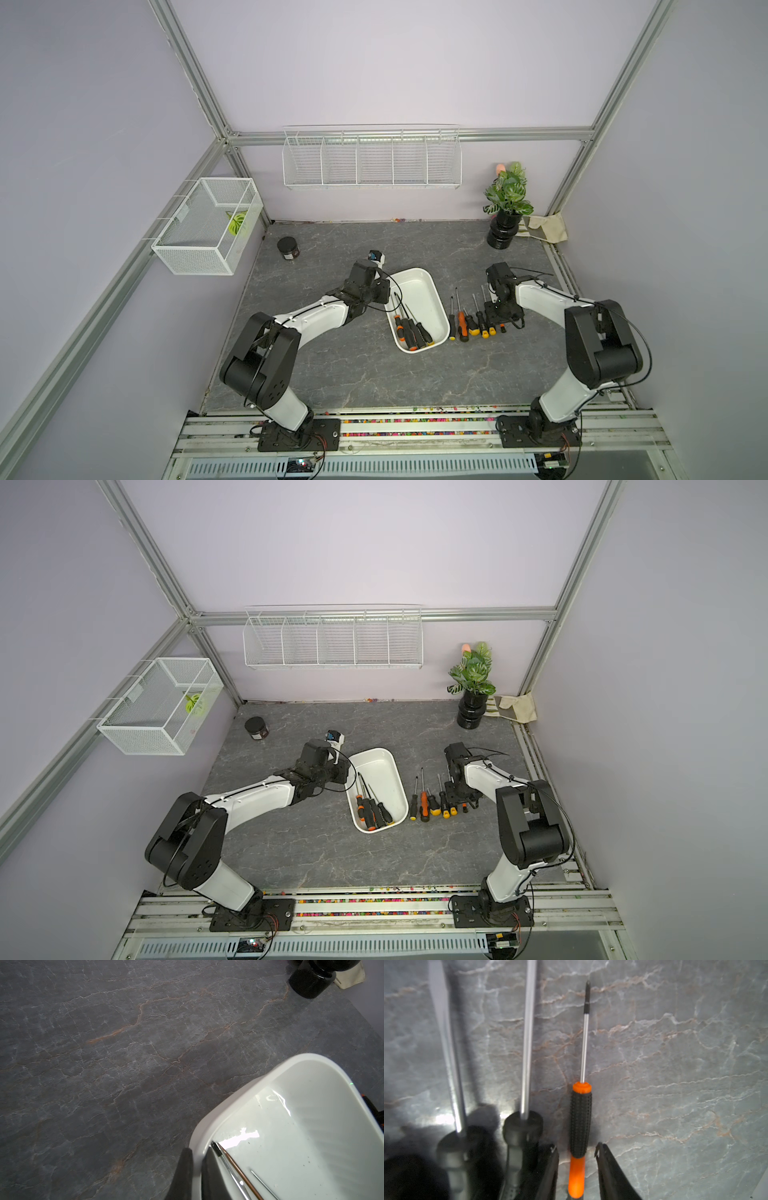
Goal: Take out the screwdriver from the storage box
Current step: Place the screwdriver at the center of the board.
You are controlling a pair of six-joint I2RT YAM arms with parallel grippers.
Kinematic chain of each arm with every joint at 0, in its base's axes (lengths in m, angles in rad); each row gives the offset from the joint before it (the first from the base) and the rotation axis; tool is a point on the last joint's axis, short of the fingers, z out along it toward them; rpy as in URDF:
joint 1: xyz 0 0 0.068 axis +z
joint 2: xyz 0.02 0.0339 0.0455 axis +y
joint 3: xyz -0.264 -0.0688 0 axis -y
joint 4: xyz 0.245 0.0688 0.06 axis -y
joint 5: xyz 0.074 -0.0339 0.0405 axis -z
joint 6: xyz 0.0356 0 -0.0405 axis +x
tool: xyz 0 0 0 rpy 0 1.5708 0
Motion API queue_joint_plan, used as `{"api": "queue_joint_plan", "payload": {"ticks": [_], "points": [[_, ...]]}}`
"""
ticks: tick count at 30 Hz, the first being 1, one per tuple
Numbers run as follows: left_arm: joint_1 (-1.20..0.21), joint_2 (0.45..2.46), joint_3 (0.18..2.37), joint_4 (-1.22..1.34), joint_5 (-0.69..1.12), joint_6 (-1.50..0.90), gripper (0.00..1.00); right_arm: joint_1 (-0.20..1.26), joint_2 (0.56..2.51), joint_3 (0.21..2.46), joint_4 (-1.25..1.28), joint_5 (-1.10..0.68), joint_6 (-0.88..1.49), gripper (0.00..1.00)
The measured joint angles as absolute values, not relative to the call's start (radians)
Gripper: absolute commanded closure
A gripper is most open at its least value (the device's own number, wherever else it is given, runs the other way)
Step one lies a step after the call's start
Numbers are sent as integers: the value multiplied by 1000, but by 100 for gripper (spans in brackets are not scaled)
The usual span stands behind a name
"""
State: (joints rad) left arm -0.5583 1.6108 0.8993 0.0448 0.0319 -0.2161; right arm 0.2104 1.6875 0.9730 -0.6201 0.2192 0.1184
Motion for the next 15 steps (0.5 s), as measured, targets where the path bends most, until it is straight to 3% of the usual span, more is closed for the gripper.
{"api": "queue_joint_plan", "payload": {"ticks": [15], "points": [[-558, 1611, 899, 43, 31, -216, 100, 218, 1520, 982, -650, 189, 120, 66]]}}
